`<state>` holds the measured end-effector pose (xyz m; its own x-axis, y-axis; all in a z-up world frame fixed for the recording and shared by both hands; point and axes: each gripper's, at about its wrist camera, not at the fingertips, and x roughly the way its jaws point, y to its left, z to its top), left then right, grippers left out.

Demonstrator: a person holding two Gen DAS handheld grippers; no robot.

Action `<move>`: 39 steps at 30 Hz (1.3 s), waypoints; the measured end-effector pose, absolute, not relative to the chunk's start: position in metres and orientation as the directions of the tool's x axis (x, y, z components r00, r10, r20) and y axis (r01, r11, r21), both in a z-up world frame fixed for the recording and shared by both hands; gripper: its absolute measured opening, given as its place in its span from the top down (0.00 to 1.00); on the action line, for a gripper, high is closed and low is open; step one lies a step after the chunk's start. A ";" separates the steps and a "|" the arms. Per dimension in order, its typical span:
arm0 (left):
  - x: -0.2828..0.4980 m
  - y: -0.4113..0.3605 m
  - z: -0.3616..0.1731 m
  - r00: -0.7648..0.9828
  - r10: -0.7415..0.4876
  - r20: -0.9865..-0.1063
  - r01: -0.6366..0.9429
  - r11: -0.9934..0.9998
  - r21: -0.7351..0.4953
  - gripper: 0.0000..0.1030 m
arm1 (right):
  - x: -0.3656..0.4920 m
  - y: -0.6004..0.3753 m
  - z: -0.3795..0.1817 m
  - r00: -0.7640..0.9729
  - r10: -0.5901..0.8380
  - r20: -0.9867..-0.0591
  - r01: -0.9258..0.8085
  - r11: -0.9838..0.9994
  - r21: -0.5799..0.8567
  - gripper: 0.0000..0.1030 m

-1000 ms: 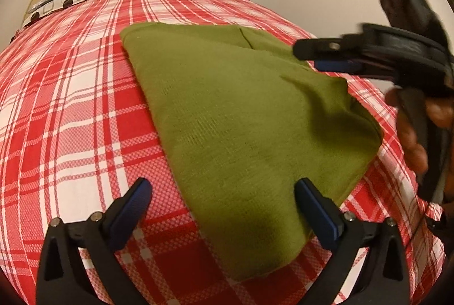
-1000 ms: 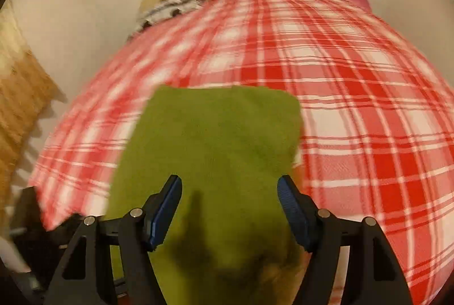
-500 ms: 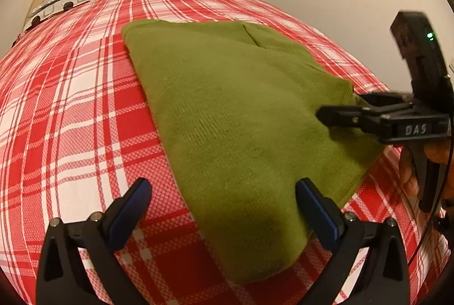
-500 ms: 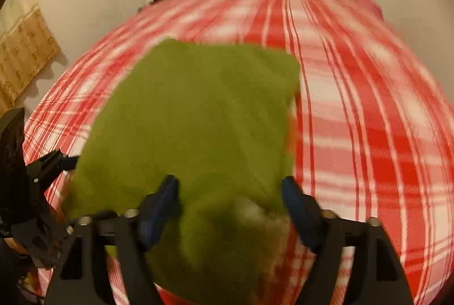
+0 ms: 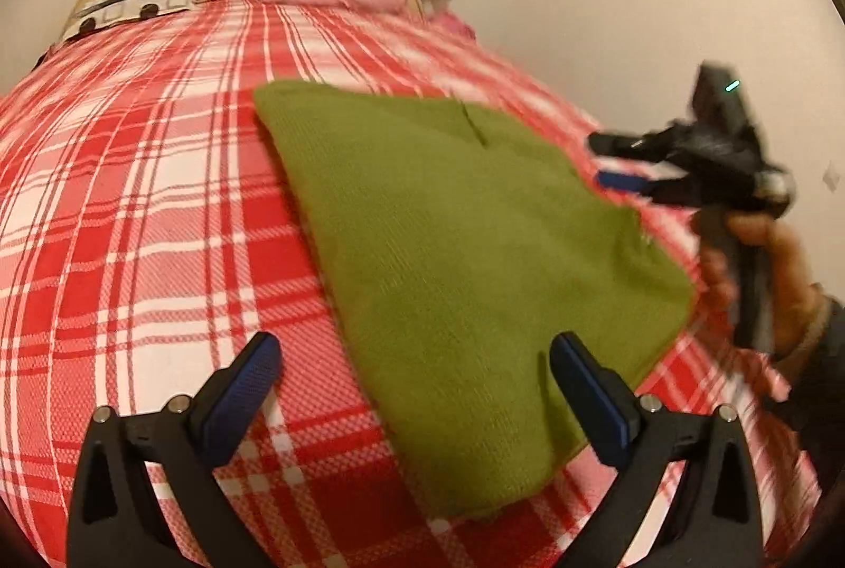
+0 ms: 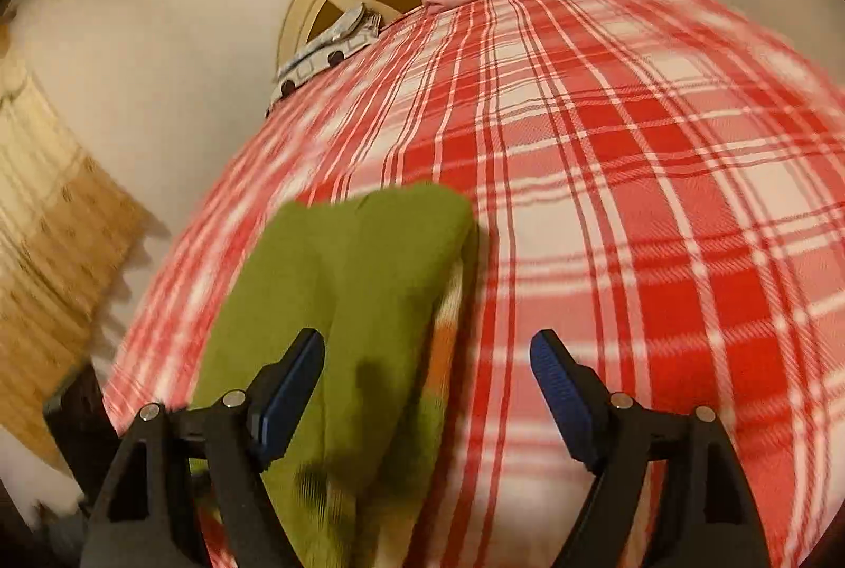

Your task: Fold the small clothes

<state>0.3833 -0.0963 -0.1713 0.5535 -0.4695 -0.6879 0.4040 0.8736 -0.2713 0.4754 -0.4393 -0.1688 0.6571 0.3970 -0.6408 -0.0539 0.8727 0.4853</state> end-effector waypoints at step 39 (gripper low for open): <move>0.402 -0.116 -0.174 0.459 -0.571 -0.681 0.448 0.810 -0.378 0.61 | 0.533 -0.413 -0.199 0.616 0.588 -0.525 -0.196 0.759 0.621 0.74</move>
